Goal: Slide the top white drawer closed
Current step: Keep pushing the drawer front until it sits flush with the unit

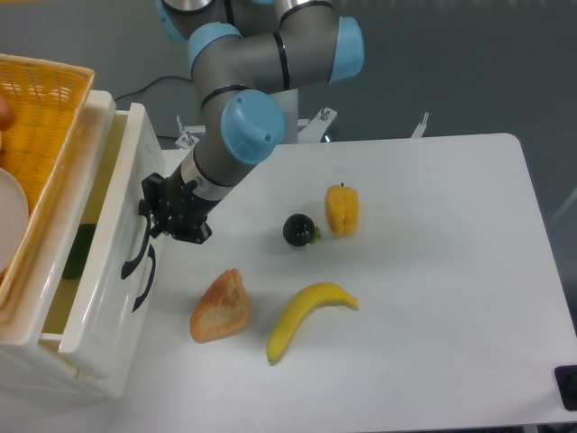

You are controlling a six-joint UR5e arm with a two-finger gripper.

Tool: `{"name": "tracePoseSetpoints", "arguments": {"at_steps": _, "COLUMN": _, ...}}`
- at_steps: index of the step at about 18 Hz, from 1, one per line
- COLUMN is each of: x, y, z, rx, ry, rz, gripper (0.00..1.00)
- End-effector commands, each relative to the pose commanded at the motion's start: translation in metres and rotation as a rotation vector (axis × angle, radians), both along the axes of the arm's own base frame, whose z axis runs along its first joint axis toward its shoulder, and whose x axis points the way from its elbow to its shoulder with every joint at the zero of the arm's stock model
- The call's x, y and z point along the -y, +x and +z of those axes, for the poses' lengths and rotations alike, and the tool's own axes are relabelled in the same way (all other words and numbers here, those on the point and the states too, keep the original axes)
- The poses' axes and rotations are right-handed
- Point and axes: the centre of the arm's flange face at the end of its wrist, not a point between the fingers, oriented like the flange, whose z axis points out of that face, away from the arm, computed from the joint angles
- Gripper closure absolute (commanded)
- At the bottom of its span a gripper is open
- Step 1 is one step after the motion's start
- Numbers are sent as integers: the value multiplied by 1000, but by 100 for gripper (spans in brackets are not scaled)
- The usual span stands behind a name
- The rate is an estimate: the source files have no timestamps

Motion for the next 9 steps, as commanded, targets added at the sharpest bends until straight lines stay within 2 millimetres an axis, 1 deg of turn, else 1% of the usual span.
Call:
{"name": "tracePoseSetpoints", "arguments": {"at_steps": 3, "x": -3, "y": 7, "z": -1, "rx": 1, "ry": -1, "rz": -14, "gripper": 100}}
{"name": "tracePoseSetpoints", "arguments": {"at_steps": 9, "x": -4, "y": 11, "z": 0, "rx": 0, "ry": 0, "rz": -20, "gripper": 100}}
